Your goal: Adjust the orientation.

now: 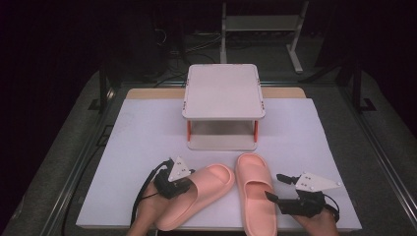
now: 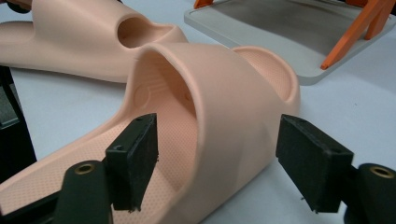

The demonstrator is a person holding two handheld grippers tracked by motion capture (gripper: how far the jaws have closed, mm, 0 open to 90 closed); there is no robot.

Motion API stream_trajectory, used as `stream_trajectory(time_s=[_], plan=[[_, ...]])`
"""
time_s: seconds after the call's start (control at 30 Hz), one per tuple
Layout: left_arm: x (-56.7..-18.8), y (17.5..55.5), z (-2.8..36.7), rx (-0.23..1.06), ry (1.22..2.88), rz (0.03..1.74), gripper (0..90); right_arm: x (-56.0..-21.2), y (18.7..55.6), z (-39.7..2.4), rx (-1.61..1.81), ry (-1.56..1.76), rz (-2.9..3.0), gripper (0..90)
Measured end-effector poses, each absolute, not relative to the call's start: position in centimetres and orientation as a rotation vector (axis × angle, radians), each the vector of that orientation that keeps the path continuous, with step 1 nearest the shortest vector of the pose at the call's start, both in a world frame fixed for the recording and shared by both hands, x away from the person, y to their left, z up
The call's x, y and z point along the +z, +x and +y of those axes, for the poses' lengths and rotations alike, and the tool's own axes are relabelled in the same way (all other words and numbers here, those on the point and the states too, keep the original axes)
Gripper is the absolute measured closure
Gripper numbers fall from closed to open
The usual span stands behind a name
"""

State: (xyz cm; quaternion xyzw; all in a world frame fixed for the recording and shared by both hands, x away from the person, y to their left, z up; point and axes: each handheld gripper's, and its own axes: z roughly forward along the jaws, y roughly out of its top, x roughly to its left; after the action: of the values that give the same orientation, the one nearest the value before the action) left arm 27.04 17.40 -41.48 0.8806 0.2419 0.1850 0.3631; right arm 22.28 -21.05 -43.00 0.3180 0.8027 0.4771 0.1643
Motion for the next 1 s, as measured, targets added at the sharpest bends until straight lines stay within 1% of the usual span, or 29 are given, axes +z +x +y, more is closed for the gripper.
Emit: stream_trajectory(time_s=[0.13, 0.17, 0.2, 0.3, 0.5, 0.63, 0.73, 0.9, 1.0], plan=[[-41.5, 27.1, 17.5, 0.486, 2.259, 0.641, 74.6, -42.9, 22.4, -20.4, 1.329, 0.902, 2.272, 32.1], [-41.4, 27.1, 17.5, 0.491, 2.253, 0.648, 74.6, -43.0, 22.5, -20.1, 1.309, 0.899, 2.262, 34.3], [-41.4, 27.1, 17.5, 0.491, 2.253, 0.648, 74.6, -43.0, 22.5, -20.1, 1.309, 0.899, 2.262, 34.3], [-41.4, 27.1, 17.5, 0.501, 2.24, 0.671, 74.7, -43.2, 22.7, -19.4, 1.266, 0.908, 2.24, 38.0], [-41.3, 27.4, 17.5, 0.518, 2.235, 0.711, 75.0, -43.5, 23.0, -18.9, 1.231, 0.925, 2.224, 40.5], [-41.3, 27.6, 17.4, 0.54, 2.228, 0.78, 75.1, -43.5, 23.2, -18.7, 1.232, 0.944, 2.225, 41.7], [-41.4, 27.6, 17.3, 0.549, 2.228, 0.801, 75.1, -43.6, 23.2, -18.6, 1.236, 0.947, 2.23, 42.0], [-41.5, 27.9, 16.8, 0.571, 2.226, 0.843, 75.5, -43.5, 23.3, -18.8, 1.232, 0.969, 2.218, 47.5], [-41.5, 27.9, 16.6, 0.577, 2.229, 0.846, 75.4, -43.6, 23.3, -18.7, 1.221, 0.969, 2.217, 48.9]])
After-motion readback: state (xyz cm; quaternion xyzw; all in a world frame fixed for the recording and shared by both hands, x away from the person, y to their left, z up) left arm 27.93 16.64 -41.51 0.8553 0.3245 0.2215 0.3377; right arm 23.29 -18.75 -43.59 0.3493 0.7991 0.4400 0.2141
